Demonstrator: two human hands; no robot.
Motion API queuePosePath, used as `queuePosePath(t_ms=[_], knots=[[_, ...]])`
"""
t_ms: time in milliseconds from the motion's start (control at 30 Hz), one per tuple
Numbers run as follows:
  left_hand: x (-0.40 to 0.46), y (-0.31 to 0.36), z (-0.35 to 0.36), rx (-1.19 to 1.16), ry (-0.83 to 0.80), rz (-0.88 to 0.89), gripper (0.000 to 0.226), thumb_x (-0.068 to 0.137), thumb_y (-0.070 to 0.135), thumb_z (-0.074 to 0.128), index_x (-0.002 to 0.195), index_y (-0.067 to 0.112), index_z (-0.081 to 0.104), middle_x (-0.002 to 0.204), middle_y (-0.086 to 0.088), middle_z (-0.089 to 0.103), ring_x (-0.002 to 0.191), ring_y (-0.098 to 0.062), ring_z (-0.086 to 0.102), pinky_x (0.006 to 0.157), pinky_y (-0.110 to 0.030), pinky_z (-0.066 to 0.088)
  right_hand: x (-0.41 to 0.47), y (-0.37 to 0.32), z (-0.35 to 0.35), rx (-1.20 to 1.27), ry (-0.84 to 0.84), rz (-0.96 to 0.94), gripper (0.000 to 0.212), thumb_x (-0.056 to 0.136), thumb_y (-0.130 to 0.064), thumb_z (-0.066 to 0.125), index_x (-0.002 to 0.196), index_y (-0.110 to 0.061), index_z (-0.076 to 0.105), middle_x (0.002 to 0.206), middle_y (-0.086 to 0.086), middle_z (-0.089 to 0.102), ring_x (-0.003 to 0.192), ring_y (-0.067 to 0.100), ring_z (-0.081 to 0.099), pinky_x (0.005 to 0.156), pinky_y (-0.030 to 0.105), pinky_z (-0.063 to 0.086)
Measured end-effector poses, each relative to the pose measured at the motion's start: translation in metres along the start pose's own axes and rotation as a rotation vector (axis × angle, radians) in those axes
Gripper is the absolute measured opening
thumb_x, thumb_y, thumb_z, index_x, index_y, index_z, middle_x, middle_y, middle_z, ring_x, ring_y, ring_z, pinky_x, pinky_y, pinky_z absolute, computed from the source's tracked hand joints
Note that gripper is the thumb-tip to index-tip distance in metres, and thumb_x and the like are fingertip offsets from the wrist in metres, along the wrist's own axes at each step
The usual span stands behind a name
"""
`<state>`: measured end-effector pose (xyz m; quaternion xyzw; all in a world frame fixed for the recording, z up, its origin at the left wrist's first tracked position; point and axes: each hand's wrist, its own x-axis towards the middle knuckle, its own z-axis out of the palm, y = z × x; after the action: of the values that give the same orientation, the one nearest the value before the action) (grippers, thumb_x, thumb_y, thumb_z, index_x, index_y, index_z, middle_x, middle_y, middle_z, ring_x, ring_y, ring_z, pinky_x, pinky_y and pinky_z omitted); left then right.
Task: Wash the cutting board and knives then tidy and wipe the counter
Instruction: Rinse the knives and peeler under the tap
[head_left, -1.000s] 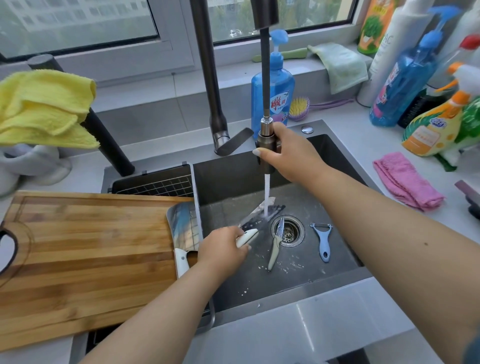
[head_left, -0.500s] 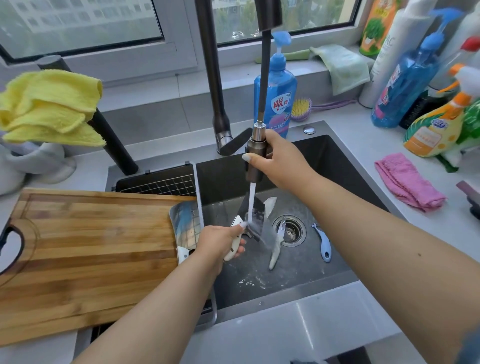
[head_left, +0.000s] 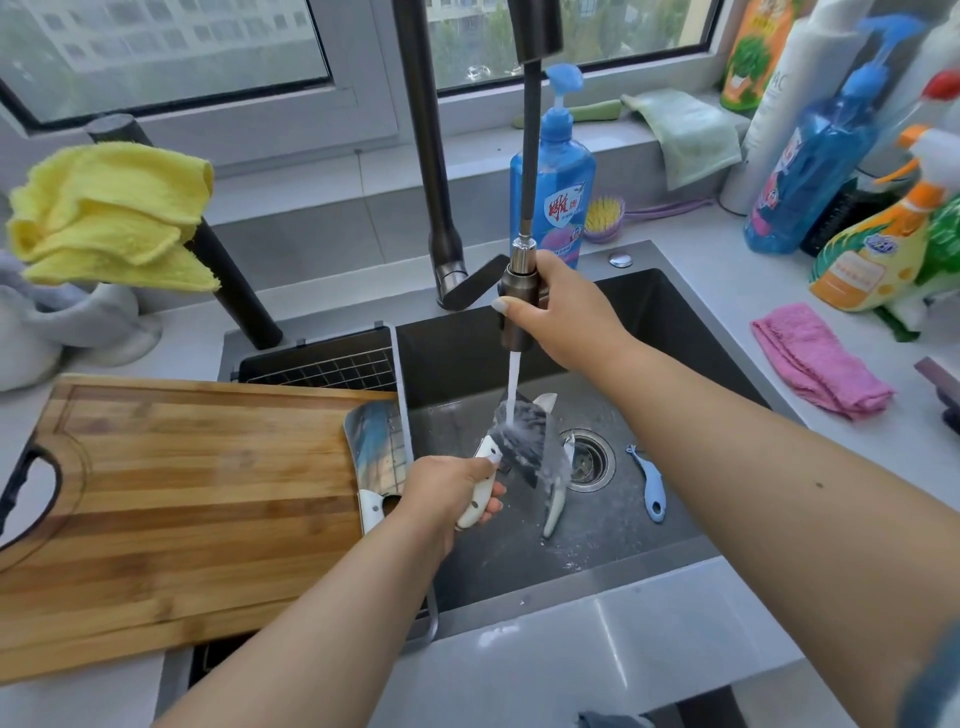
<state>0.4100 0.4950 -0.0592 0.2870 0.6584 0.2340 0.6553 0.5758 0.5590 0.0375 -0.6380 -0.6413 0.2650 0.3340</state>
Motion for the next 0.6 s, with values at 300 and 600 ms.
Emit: queuePosePath(t_ms=[300, 600], knots=[[-0.015, -0.001, -0.004, -0.021, -0.042, 0.006, 0.029, 0.086, 0.018, 0.069, 0.102, -0.007, 0.064, 0.077, -0.016, 0.068, 0.050, -0.017, 0.061, 0.041, -0.022, 0.048, 0.008, 0.005, -0.004, -0.060, 0.037, -0.010, 0.030, 0.091, -0.037, 0.062, 0.109, -0.026, 0.041, 0.113, -0.006, 0.052, 0.097, 0.009, 0.050, 0.080, 0.020, 0.044], [-0.022, -0.001, -0.007, -0.061, 0.010, 0.052, 0.028, 0.086, 0.016, 0.069, 0.100, -0.009, 0.065, 0.074, -0.016, 0.067, 0.046, -0.017, 0.058, 0.040, -0.021, 0.046, 0.008, 0.008, -0.006, -0.081, 0.051, -0.020, 0.033, 0.091, -0.037, 0.061, 0.115, -0.024, 0.043, 0.120, -0.003, 0.053, 0.100, 0.008, 0.048, 0.082, 0.021, 0.044]])
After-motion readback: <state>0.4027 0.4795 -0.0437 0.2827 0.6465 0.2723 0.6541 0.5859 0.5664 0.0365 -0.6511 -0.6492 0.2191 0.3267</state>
